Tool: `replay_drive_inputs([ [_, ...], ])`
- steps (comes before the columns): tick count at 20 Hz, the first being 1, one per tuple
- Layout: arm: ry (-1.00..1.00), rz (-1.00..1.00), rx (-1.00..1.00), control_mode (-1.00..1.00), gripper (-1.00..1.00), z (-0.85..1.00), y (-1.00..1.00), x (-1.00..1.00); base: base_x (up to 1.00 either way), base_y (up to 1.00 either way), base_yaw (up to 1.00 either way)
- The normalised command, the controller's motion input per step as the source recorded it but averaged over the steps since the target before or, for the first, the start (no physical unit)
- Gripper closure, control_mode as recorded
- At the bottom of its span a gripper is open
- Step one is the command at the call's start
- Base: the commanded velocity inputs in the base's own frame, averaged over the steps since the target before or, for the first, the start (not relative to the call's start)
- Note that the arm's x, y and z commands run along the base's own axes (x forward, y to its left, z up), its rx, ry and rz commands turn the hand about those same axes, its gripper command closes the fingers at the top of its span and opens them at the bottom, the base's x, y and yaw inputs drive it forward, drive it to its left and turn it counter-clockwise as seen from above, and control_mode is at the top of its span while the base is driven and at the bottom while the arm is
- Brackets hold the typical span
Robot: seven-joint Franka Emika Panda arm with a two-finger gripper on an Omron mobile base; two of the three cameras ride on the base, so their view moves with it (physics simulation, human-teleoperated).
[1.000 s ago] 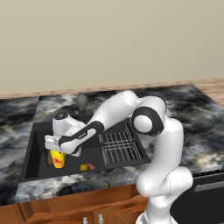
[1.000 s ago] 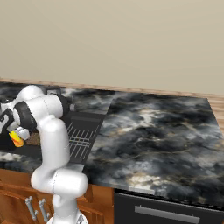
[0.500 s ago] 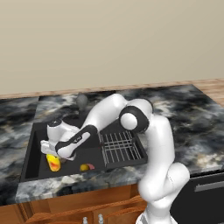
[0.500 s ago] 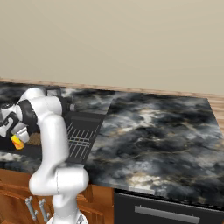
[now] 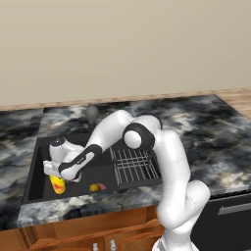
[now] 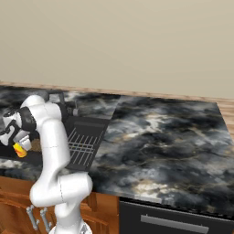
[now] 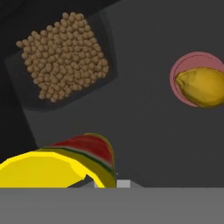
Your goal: Pick the jar and cup and place them in the sink. Then turn on the water.
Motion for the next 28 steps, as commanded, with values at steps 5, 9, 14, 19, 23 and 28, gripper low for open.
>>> replay_drive_inputs([
  [5, 0.00, 0.00, 0.00, -1.00, 1.00, -0.32, 0.10, 0.23, 0.00, 0.00, 0.00],
  [9, 0.00, 0.00, 0.00, -1.00, 1.00, -0.31, 0.03, 0.17, 0.00, 0.00, 0.00],
  [14, 0.00, 0.00, 0.00, -1.00, 1.00, -0.31, 0.02, 0.18, 0.00, 0.00, 0.00],
  [19, 0.00, 0.00, 0.00, -1.00, 1.00, -0.31, 0.02, 0.20, 0.00, 0.00, 0.00],
  [23, 0.00, 0.00, 0.00, -1.00, 1.00, -0.29, 0.00, 0.17, 0.00, 0.00, 0.00],
  [28, 0.00, 0.00, 0.00, -1.00, 1.00, -0.29, 0.00, 0.17, 0.00, 0.00, 0.00],
])
